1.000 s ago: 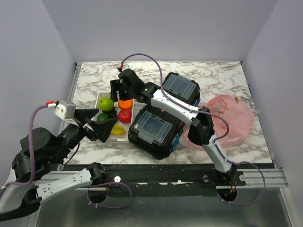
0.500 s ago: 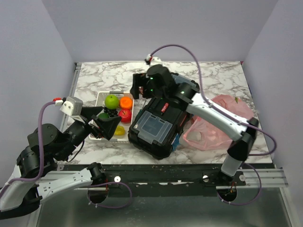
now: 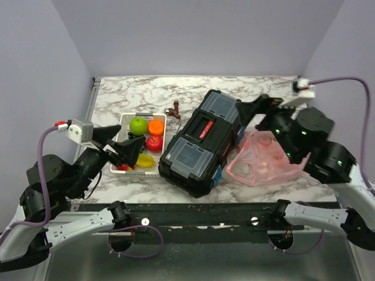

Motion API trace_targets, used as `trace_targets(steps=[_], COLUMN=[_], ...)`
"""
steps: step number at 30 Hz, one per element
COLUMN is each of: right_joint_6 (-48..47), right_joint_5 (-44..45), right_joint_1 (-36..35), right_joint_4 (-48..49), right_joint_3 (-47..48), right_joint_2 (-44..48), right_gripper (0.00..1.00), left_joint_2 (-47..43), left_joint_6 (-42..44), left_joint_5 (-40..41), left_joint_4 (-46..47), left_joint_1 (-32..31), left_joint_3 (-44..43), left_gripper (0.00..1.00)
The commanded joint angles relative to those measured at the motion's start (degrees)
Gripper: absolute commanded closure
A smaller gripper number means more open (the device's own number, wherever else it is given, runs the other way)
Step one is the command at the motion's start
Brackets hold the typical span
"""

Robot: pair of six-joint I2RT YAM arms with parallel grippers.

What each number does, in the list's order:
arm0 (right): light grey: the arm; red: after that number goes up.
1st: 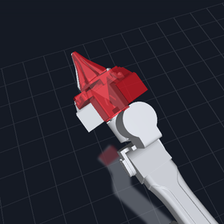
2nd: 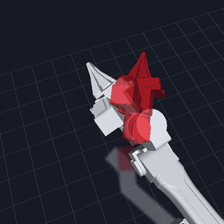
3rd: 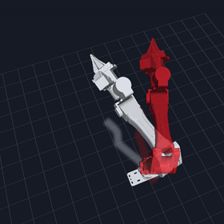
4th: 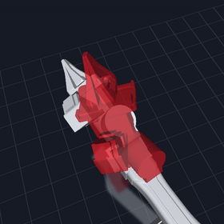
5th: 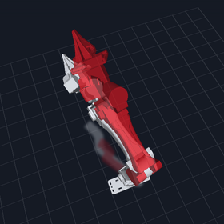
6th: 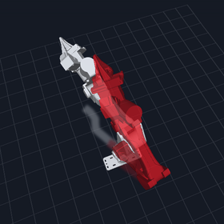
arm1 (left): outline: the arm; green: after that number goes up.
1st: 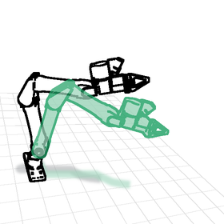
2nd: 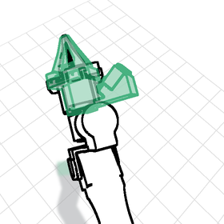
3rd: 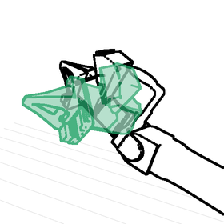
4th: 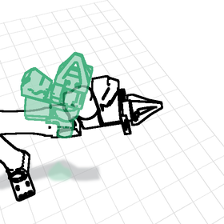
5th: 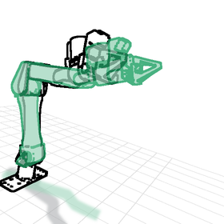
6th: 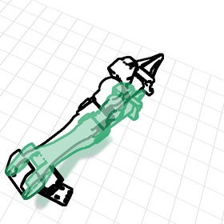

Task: Take the fake fruits out of the plastic bag
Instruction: Reset both arms

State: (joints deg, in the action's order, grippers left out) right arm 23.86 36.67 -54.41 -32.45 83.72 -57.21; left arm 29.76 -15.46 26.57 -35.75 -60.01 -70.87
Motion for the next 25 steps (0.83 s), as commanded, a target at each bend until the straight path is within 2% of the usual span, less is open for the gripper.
trace_targets(steps=[1, 6, 12, 25], right_joint_6=[-2.9, -1.6, -1.3, -3.1], right_joint_5=[6.4, 9.6, 11.7, 12.9], right_joint_1=[-0.2, -0.2, -0.2, -0.2], right_joint_4=[-1.9, -5.4, -5.2, -4.9], right_joint_3=[-2.7, -2.9, -4.6, -5.1], right_joint_2=[7.5, 14.0, 19.5, 19.6], right_gripper=[0.00, 0.00, 0.00, 0.00], left_joint_2=[-2.3, -3.7, -5.0, -3.3], left_joint_6=[4.0, 6.9, 8.9, 8.3], left_joint_5=[5.3, 8.9, 12.0, 12.1], left_joint_4=[4.3, 5.6, 6.5, 6.3], left_joint_1=[0.2, 0.2, 0.3, 0.2], left_joint_3=[0.5, -0.1, -0.3, -1.1], left_gripper=[0.03, 0.03, 0.03, 0.03])
